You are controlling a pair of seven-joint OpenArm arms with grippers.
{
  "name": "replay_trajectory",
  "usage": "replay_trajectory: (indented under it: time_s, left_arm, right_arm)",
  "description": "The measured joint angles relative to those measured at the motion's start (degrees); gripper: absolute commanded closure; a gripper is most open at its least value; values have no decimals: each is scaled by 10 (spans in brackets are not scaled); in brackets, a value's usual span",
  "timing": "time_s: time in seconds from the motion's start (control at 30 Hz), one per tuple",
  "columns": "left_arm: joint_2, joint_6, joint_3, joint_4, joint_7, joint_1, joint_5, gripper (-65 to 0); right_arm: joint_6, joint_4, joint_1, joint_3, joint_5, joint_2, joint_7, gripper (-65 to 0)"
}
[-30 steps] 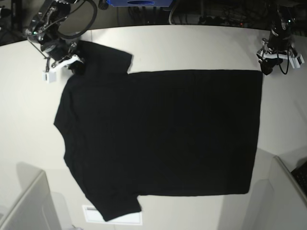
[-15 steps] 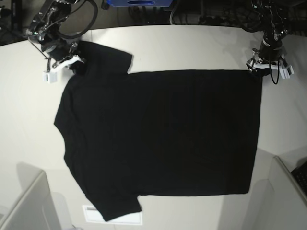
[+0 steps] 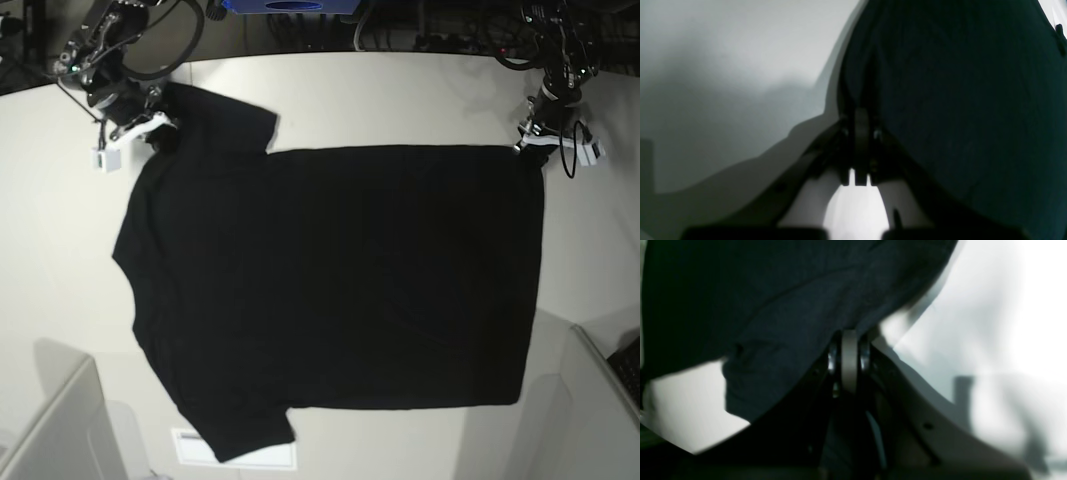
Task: Fold the T-shirt properly
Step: 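Lift the shoulder corners with both grippers, raising the shirt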
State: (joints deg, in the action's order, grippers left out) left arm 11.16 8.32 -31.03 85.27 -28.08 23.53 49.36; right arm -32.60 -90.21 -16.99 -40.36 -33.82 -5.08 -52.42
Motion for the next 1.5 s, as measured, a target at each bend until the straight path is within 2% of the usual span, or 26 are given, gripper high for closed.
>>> replay_trajectory:
  time_s: [0.23,0.37,0.47,0.57,0.63,0.8,0.9,1.0,1.2,1.33,1.47,1.5]
  left_arm:
    - [-1,-14,-4,87,-26,87,-16,0]
    - [0,-10,-4,157,-26,131,-14,0]
    - [-1,-9,-9,207,-31,141,-13,0]
    - [0,-8,-27,238,-24,134,-13,0]
    - [0,-9,-24,243,-31,116,-13,0]
    - [-9,-8,-42,241,-176,17,-12,0]
    - [-37,-12,-85,242,-220,-40,-18,0]
    - [-45,-12,-107,240,-287,-85,-25,0]
    - [-43,-9,-95,205,-297,-147,-77,0]
    - [-44,-10,-94,156,-300,-176,-90,0]
    - [-42,-10,-85,126,-298,-197,-90,0]
    - [-42,-10,-82,119,-298,-202,-90,0]
  right_arm:
    - [11,-94,-59,1,43,-5,-42,0]
    - [13,-138,-79,3,58,-9,-62,0]
    - [16,-177,-77,3,56,-8,-67,0]
    - [16,-190,-48,5,60,-5,-117,0]
    - [16,-192,-21,5,58,-4,-136,0]
    - [20,-192,52,5,61,-4,-177,0]
    - [49,-191,93,6,57,2,-198,0]
    - [65,-162,137,6,61,17,-201,0]
    - [66,-33,206,6,64,42,-196,0]
    - [67,10,248,6,64,52,-172,0]
    - [107,71,296,6,59,58,-162,0]
    - [108,87,304,6,62,61,-160,0]
